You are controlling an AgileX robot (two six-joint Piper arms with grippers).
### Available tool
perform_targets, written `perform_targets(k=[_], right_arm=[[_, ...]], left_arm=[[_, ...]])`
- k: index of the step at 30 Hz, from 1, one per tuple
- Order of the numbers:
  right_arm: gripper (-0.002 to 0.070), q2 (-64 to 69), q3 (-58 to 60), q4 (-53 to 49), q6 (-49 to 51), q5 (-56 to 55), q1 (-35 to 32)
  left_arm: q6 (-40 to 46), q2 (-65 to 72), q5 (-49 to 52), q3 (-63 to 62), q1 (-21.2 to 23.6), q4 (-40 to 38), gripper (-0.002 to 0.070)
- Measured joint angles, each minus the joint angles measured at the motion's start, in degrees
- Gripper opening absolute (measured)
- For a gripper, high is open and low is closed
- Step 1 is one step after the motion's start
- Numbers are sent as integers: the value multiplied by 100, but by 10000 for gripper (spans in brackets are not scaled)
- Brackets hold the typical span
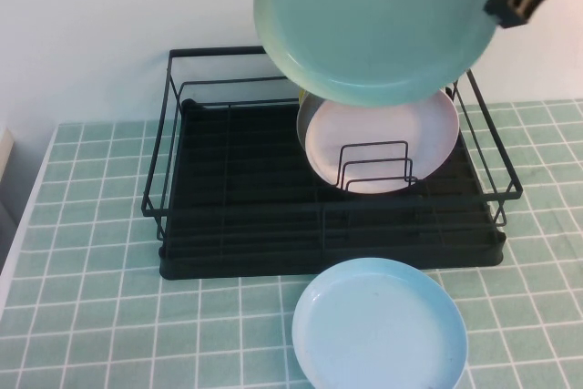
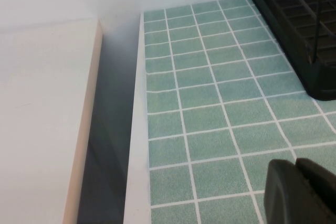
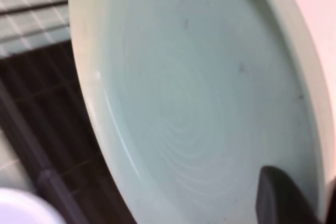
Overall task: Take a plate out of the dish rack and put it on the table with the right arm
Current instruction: Place the plate from the table
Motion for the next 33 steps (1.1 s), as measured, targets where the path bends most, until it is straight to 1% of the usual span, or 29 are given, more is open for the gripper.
perform_targets(k=[5,8,10,13,17,25,29,33], right_arm=[[85,-344,-24,76,567,1049,0],[85,-331,-24,209,694,1846,0],[85,-256,-10,342,763,2137,0],[85,-180,207,514,1026,2137,0],[85,-51,884,767,1140,2137,0],[85,44,2985,1285,1117,2083,0],[85,57,3836,1581,1118,1349,0],[85,148,4515,2119,1076,429,-194]], left_arm=[[0,0,0,0,0,0,-3],[0,0,0,0,0,0,-3],[0,0,0,0,0,0,-3],[0,0,0,0,0,0,-3],[0,0,0,0,0,0,-3],[0,0,0,0,0,0,-3],[0,0,0,0,0,0,-3],[0,0,0,0,0,0,-3]])
